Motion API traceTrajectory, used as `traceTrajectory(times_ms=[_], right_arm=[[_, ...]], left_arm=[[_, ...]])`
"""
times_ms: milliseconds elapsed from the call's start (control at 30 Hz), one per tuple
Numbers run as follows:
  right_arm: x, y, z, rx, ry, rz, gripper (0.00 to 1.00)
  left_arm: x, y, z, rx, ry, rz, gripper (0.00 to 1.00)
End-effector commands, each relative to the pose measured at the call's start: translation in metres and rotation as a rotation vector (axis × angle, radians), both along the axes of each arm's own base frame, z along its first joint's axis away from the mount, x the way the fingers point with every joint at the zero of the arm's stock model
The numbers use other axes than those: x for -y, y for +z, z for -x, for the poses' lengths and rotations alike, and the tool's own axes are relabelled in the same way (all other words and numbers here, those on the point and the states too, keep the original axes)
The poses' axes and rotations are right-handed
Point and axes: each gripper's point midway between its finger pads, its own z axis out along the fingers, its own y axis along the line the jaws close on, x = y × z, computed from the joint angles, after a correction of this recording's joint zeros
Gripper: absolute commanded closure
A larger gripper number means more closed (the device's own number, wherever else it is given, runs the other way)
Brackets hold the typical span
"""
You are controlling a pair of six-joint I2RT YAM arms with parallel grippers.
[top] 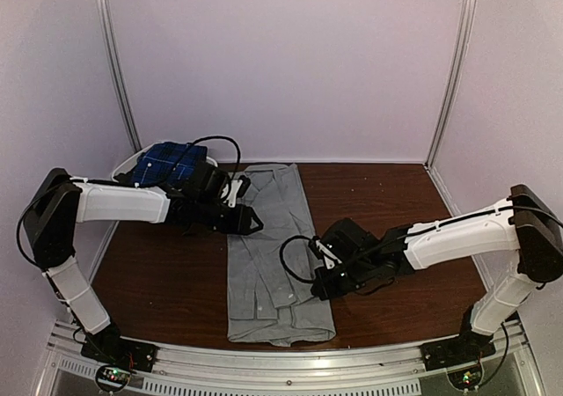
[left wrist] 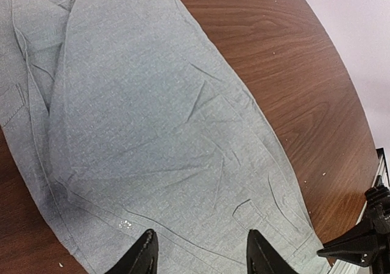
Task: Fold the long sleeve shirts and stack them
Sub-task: Pick up the sleeve from the rectangle-folded shirt, then place the sleeve of the rectangle-folded shirt.
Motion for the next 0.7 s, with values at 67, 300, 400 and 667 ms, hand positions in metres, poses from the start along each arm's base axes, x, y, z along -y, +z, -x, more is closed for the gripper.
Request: traceTrajectory(times_ms=[67,300,400,667], right_arm=[[0.009,0.003,0.014,-0.021,-0.014,0.007,1.0],[0.019,-0.001,0.018,-0.029,-0.036,0.013,1.0],[0.017,-0.004,0.019,-0.034,-0.031,0.003,1.0],[0.016,-0.004,0.015,-0.01,-0.029,0.015,0.81]], left_arm=[[0.003,0.004,-0.017,0.016,0.038,0.014,0.49],[0.009,-0.003,-0.028,0.008,0.052,0.018,0.5],[0.012,-0.003,-0.033,0.012,0.055,0.022,0.5],[0.008,-0.008,-0.044,0.019,0.088,0.007,0.5]])
